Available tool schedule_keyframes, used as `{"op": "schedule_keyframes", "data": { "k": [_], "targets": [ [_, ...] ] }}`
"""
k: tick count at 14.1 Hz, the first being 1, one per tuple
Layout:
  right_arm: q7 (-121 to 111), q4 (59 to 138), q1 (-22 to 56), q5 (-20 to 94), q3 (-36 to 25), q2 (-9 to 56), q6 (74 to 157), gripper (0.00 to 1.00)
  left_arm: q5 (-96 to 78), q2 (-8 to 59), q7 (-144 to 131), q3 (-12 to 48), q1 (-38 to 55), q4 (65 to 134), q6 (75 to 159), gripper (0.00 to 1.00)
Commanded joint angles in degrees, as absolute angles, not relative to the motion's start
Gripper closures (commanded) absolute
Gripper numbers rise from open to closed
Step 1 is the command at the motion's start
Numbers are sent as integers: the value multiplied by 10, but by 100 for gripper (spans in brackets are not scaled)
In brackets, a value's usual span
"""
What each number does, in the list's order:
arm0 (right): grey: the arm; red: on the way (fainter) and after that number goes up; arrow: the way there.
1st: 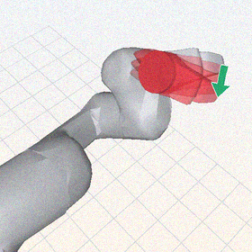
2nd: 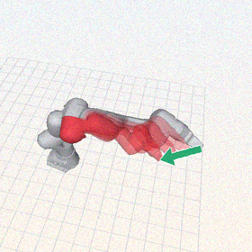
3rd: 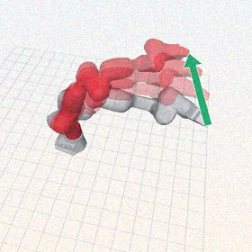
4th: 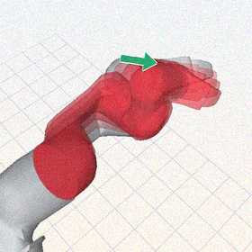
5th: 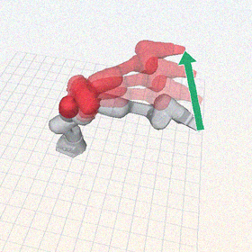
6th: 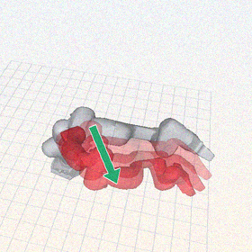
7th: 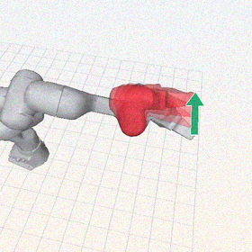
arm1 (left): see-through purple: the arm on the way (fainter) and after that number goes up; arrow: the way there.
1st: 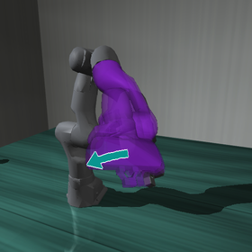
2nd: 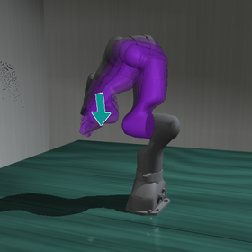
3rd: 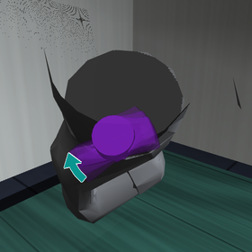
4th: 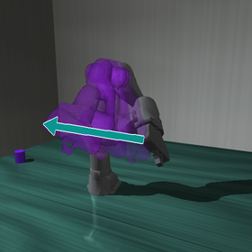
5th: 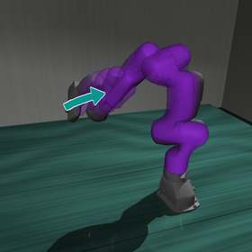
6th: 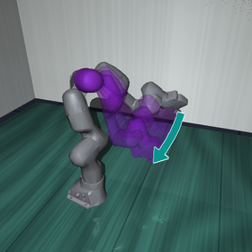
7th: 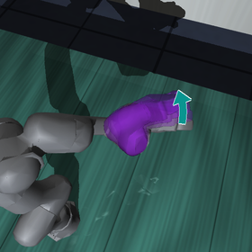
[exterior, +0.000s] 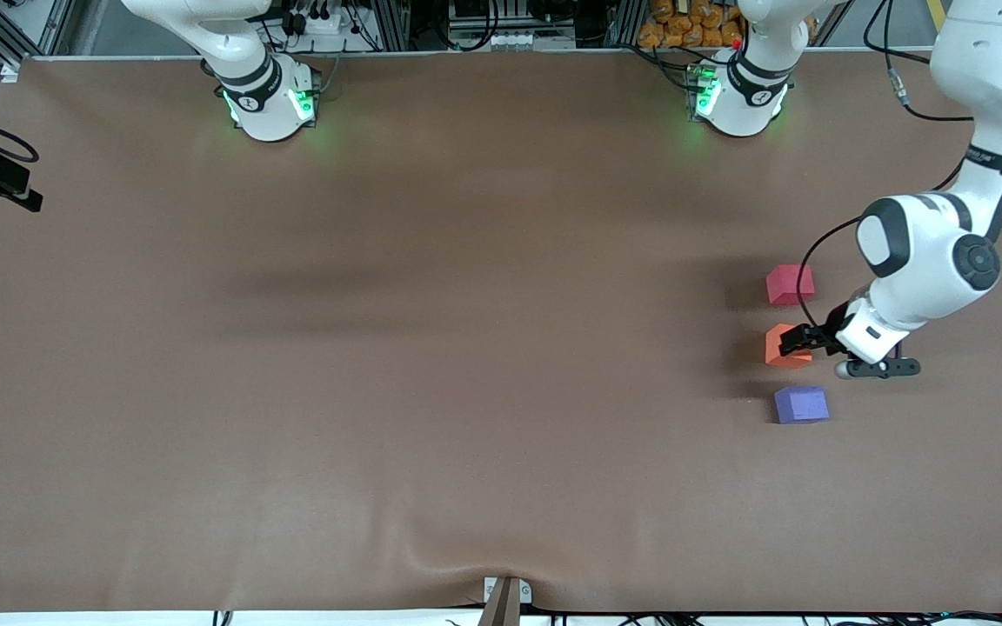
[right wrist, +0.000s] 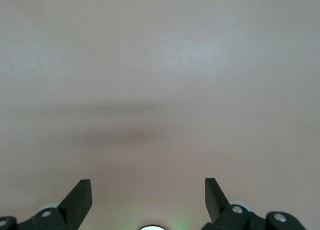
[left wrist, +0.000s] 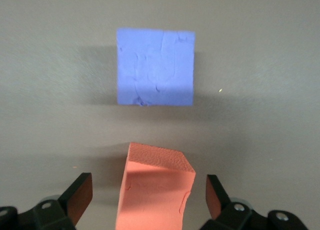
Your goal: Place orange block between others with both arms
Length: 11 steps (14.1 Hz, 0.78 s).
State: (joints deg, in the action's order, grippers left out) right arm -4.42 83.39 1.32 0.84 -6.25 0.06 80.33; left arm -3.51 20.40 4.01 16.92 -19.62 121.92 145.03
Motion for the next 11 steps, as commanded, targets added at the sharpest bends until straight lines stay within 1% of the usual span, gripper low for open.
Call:
{"op": "schedule_keyframes", "data": {
  "k": [1, 3, 4, 5, 6, 7, 9, 11],
  "targets": [
    [-43, 828, 11, 1, -62, 1, 800, 0, -40, 139, 40, 170, -198, 1197, 1364, 0],
    [-44, 826, 2, 3, -65, -1, 799, 0, -38, 100, 54, 170, -198, 1163, 1295, 0],
    [-44, 826, 1, 4, -63, -1, 798, 0, -39, 82, 55, 170, -197, 1145, 1273, 0],
    [-43, 828, 5, 4, -61, 1, 799, 0, -39, 53, 59, 167, -198, 1130, 1235, 0],
    [-42, 828, 11, 4, -61, 1, 801, 0, -40, 6, 60, 164, -207, 1122, 1197, 0],
    [-42, 829, 17, 4, -61, 2, 802, 0, -44, -19, 54, 164, -220, 1093, 1176, 0],
    [-42, 829, 18, 4, -61, 2, 802, 0, -45, -19, 53, 169, -222, 1031, 1080, 0],
    [-42, 829, 17, 4, -61, 2, 802, 0, -38, -18, 57, 168, -222, 982, 1033, 0]
  ]
}}
